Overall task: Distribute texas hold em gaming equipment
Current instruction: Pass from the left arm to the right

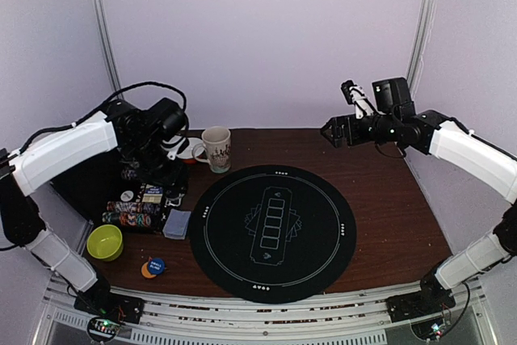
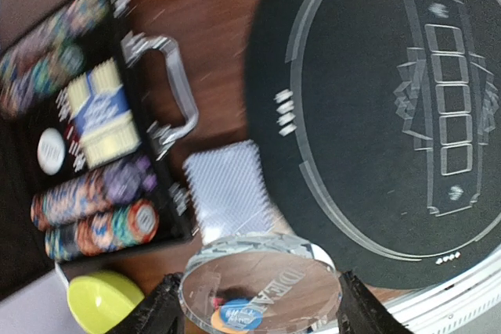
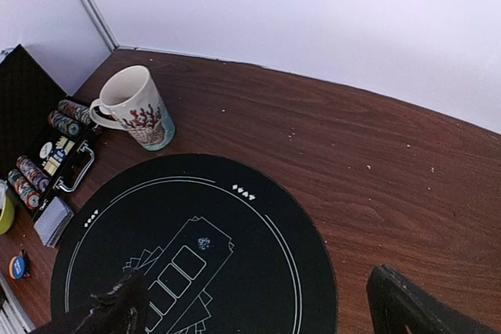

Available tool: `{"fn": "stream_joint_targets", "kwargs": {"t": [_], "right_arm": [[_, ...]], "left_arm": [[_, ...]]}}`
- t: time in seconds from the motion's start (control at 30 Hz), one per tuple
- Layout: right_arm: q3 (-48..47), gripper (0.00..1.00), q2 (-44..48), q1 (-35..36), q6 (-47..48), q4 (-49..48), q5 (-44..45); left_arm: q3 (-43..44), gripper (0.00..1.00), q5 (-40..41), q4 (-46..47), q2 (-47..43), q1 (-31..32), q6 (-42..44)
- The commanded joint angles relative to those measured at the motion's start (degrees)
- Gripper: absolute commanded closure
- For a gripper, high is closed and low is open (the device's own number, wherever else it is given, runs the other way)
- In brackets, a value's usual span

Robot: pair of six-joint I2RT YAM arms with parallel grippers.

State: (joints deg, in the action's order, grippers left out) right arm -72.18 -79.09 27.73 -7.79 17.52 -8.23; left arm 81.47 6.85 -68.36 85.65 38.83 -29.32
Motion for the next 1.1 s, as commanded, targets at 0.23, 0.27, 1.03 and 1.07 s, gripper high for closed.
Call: {"fn": "stream_joint_targets", "kwargs": {"t": [0.23,0.27,1.03,1.07], "right_arm": [[7.09,0.08,-2.37,-5.52,-16.26,-3.69,-22.80],[8.46,0.11,-3.03,-4.38,-18.93,-6.20,-24.90],[14.86,0.60,-14.28,9.02,-36.72,-28.64,-37.29],[14.63,0.65,-14.37,9.20,-35.97,-27.65,-37.00]], "left_arm": [[21.14,0.55,-4.13,15.21,24.34,15.13,17.54],[23.80,0.55,-3.96,15.44,26.31,16.05,18.84],[26.70,0.57,0.00,22.58,28.94,20.84,25.54],[26.70,0.57,0.28,22.57,29.04,20.85,25.59]]}}
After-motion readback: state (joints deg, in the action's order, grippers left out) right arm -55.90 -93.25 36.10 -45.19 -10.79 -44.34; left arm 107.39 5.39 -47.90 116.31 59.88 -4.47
